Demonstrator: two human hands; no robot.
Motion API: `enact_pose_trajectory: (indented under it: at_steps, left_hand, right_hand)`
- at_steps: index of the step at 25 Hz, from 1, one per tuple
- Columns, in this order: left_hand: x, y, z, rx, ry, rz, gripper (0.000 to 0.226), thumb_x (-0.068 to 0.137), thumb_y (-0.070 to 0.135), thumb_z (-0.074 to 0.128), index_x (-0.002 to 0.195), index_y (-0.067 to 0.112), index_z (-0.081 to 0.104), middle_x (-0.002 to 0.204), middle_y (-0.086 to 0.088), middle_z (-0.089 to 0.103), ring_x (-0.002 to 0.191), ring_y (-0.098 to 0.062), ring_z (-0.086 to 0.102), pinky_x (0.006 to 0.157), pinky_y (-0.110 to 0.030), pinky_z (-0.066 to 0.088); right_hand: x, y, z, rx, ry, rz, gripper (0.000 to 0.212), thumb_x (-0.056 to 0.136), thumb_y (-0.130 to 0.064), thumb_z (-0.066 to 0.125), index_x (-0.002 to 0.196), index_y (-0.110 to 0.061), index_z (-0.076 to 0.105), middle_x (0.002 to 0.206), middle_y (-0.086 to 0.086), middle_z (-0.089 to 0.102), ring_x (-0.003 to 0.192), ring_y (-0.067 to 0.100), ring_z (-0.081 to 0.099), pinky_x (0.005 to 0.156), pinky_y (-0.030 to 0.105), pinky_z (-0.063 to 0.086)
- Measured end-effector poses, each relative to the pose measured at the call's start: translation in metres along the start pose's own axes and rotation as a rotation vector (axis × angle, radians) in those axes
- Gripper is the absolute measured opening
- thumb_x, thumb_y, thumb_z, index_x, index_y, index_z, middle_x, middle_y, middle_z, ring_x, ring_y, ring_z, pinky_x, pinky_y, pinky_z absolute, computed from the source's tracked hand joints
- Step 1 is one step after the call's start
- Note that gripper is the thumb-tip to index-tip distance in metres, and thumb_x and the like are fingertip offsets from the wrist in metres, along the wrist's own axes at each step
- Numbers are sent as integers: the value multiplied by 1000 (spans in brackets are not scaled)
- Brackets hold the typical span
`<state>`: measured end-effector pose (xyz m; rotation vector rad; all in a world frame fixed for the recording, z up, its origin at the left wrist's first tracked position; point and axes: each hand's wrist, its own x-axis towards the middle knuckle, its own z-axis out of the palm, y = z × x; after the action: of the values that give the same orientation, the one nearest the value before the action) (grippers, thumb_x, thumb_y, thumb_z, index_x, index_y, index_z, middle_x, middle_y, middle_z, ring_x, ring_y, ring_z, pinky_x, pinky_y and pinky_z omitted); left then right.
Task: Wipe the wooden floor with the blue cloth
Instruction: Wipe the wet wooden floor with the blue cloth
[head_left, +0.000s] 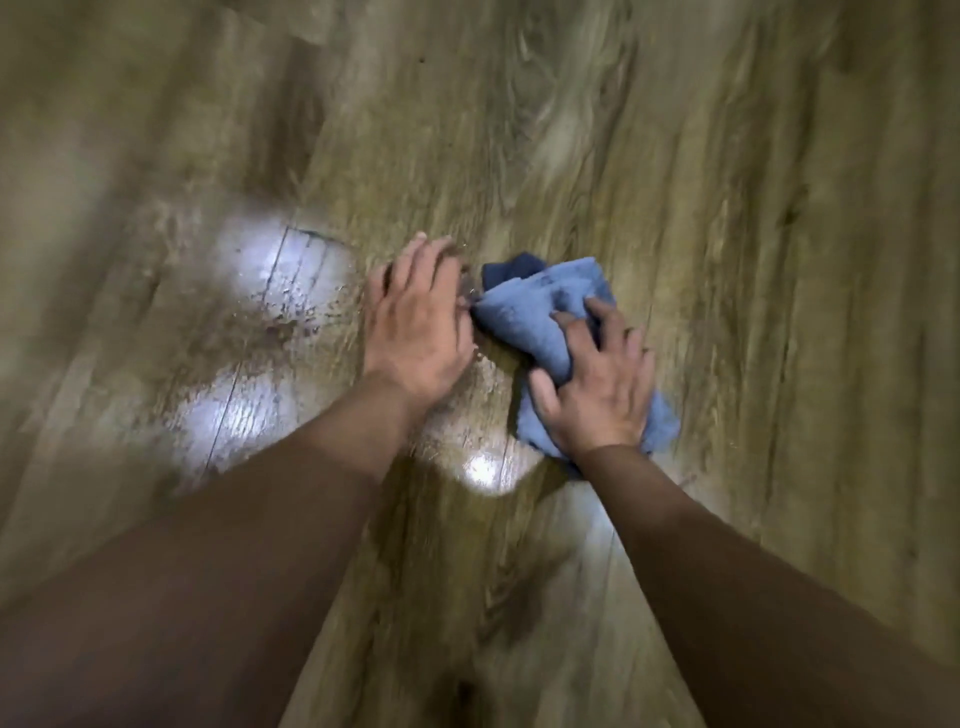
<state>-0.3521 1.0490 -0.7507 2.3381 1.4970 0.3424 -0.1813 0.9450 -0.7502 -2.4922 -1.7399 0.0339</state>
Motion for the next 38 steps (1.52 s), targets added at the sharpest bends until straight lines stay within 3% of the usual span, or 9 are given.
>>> enact_pose_trajectory:
  at_steps: [5,13,22,28,36,38]
  left_hand:
    - [11,-26,6,108,-72,13,51,89,35,36,135,17,52,153,-5,43,148,-23,28,115,-46,22]
    - [14,-25,11,96,-45,4,42,89,31,48,126,15,59,149,-8,48,147,-26,33,110,-48,25]
    - [14,-29,17,120,5,29,40,90,32,45,125,16,55,150,-6,46,147,-26,32,111,-49,22]
    - [16,-28,17,149,-10,23,38,86,31,47,120,17,56,149,-6,47,146,-27,33,108,-49,23]
    - [19,-27,10,82,-91,4,39,83,30,49,118,15,59,148,-8,47,146,-27,31,108,-49,26]
    - [20,-24,0,-30,-150,-4,36,86,29,47,119,20,57,152,-3,43,147,-22,27,112,-49,23]
  right_hand:
    - [-1,1,3,-27,-46,-19,63,67,-52,57,126,-29,58,141,4,45,93,31,46,81,42,31]
    - [9,8,5,44,-7,-87,59,72,-50,58,124,-23,63,140,11,50,91,36,51,80,48,39]
    - [210,-14,7,-15,45,164,50,74,-49,62,119,-28,56,141,5,47,107,37,50,87,48,37]
    - [137,-13,1,-19,-22,-16,61,70,-44,69,127,-29,56,147,6,43,100,35,48,83,44,35]
    - [3,-50,3,2,-63,184,67,67,-41,74,130,-25,58,148,10,43,98,39,49,84,50,38]
    - [-35,-66,1,-1,-89,183,71,64,-39,80,129,-23,59,147,12,45,96,39,49,83,50,40]
